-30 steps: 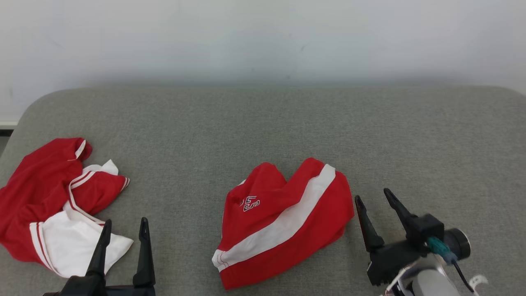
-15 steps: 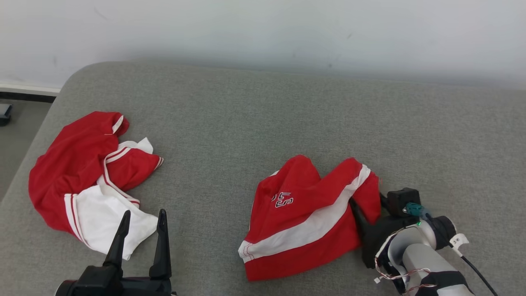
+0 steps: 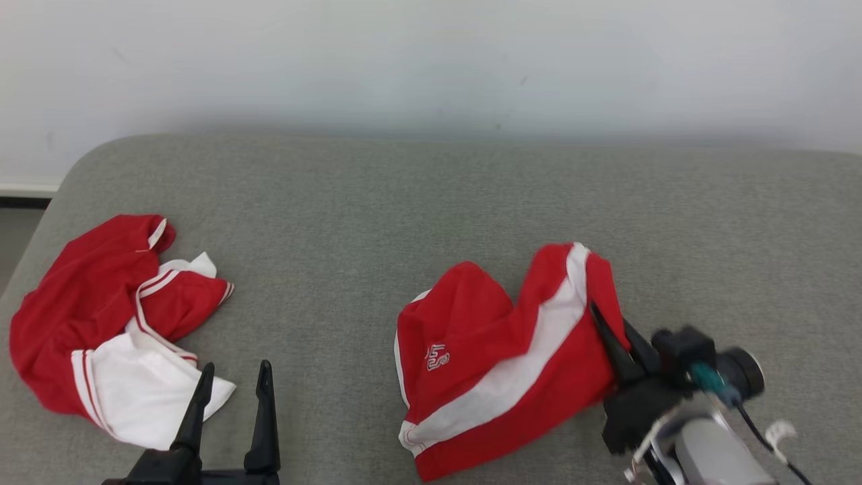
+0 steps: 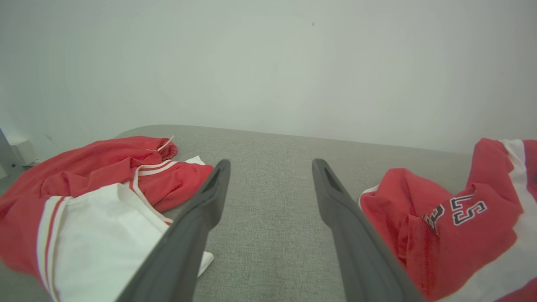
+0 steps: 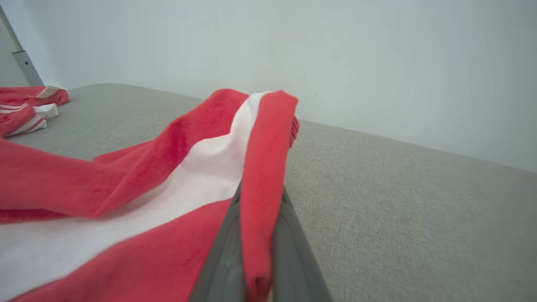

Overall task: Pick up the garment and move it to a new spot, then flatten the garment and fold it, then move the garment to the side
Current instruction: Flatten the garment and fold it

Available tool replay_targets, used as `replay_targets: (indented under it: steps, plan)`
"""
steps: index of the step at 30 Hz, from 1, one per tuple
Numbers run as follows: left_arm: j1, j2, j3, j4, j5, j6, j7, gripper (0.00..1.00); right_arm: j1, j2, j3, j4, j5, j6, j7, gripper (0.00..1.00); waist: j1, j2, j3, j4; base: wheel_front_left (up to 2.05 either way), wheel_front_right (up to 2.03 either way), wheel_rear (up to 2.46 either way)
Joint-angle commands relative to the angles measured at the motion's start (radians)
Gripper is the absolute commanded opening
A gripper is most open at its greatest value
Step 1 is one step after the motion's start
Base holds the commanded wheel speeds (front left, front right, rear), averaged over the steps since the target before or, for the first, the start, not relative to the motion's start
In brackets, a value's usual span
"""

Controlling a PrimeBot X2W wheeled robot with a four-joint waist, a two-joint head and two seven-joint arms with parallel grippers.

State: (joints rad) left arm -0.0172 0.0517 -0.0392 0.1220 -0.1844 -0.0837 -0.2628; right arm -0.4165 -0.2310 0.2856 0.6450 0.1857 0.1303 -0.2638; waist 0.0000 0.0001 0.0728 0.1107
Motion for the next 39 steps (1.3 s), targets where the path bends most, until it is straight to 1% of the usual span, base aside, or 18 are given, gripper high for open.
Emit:
replay_targets:
  steps: [1,5,6,7,8,9,14,19,22,27,28,29,32,34,39]
  plan:
    - [0.019,-0.001,-0.001,0.005,-0.001,-0.001,-0.003,1.00,0.041,-0.005,-0.010,-0.033,-0.014,0.001,0.000,0.00,0.0000,-0.0001,-0.022,-0.029,0.00,0.00,0.00]
    - [0.025,-0.002,-0.009,0.007,-0.012,0.003,-0.003,1.00,0.215,0.002,-0.051,-0.197,-0.068,0.001,0.000,0.00,0.0000,-0.0001,-0.027,-0.058,0.00,0.00,0.00]
    - [0.029,-0.002,-0.013,0.008,-0.013,0.004,-0.003,1.00,0.251,0.005,-0.060,-0.219,-0.077,0.001,-0.001,0.20,0.0000,-0.0001,-0.027,-0.065,0.00,0.00,0.00]
    - [0.034,-0.001,-0.015,0.010,-0.013,0.003,-0.003,1.00,0.282,0.012,-0.069,-0.235,-0.082,0.001,0.000,0.36,0.0000,-0.0001,-0.026,-0.073,0.00,0.00,0.00]
    - [0.036,-0.001,-0.017,0.012,-0.013,0.002,-0.003,1.00,0.304,0.020,-0.077,-0.251,-0.086,0.001,0.000,0.70,0.0000,-0.0001,-0.025,-0.078,0.00,0.00,0.00]
    - [0.036,-0.001,-0.017,0.013,-0.013,0.002,-0.003,1.00,0.326,0.028,-0.083,-0.263,-0.084,0.001,-0.001,1.00,0.0000,-0.0001,-0.024,-0.085,0.00,0.00,0.00]
    - [0.036,-0.001,-0.017,0.019,-0.016,0.003,-0.003,1.00,0.389,0.036,-0.123,-0.307,-0.058,0.001,-0.001,1.00,0.0000,-0.0001,-0.022,-0.108,0.00,0.00,0.00]
    - [0.038,-0.002,-0.028,0.026,-0.018,0.002,-0.003,1.00,0.421,0.013,-0.171,-0.392,-0.029,0.001,-0.001,1.00,0.0000,-0.0001,-0.026,-0.113,0.00,0.00,0.00]
    - [0.045,-0.002,-0.045,0.036,-0.021,-0.002,-0.003,1.00,0.426,0.003,-0.205,-0.401,-0.018,0.001,-0.001,1.00,0.0000,-0.0001,-0.034,-0.106,0.00,0.00,0.00]
    - [0.078,-0.001,-0.118,0.082,-0.024,-0.020,-0.003,1.00,0.410,-0.002,-0.243,-0.374,-0.011,0.001,-0.001,1.00,0.0000,-0.0001,-0.045,-0.090,0.00,0.00,0.00]
    - [0.085,-0.001,-0.141,0.099,-0.027,-0.022,-0.003,1.00,0.408,-0.003,-0.250,-0.370,-0.011,0.001,-0.001,1.00,0.0000,-0.0001,-0.044,-0.085,0.00,0.00,0.00]
    - [0.094,-0.001,-0.188,0.148,-0.023,-0.030,-0.003,1.00,0.403,0.003,-0.259,-0.363,-0.016,0.001,-0.001,1.00,0.0000,-0.0001,-0.044,-0.081,0.00,0.00,0.00]
    - [0.087,-0.001,-0.225,0.183,-0.040,-0.038,-0.003,1.00,0.402,0.012,-0.262,-0.361,-0.021,0.001,-0.001,1.00,0.0000,-0.0001,-0.042,-0.080,0.00,0.00,0.00]
    - [0.073,-0.001,-0.260,0.226,-0.055,-0.039,-0.003,1.00,0.402,0.018,-0.259,-0.358,-0.025,0.001,-0.001,1.00,0.0000,-0.0001,-0.040,-0.083,0.00,0.00,0.00]
    - [0.023,-0.001,-0.308,0.292,-0.109,-0.044,-0.003,1.00,0.399,0.036,-0.241,-0.359,-0.034,0.001,-0.001,1.00,0.0000,-0.0001,-0.032,-0.109,0.00,0.00,0.00]
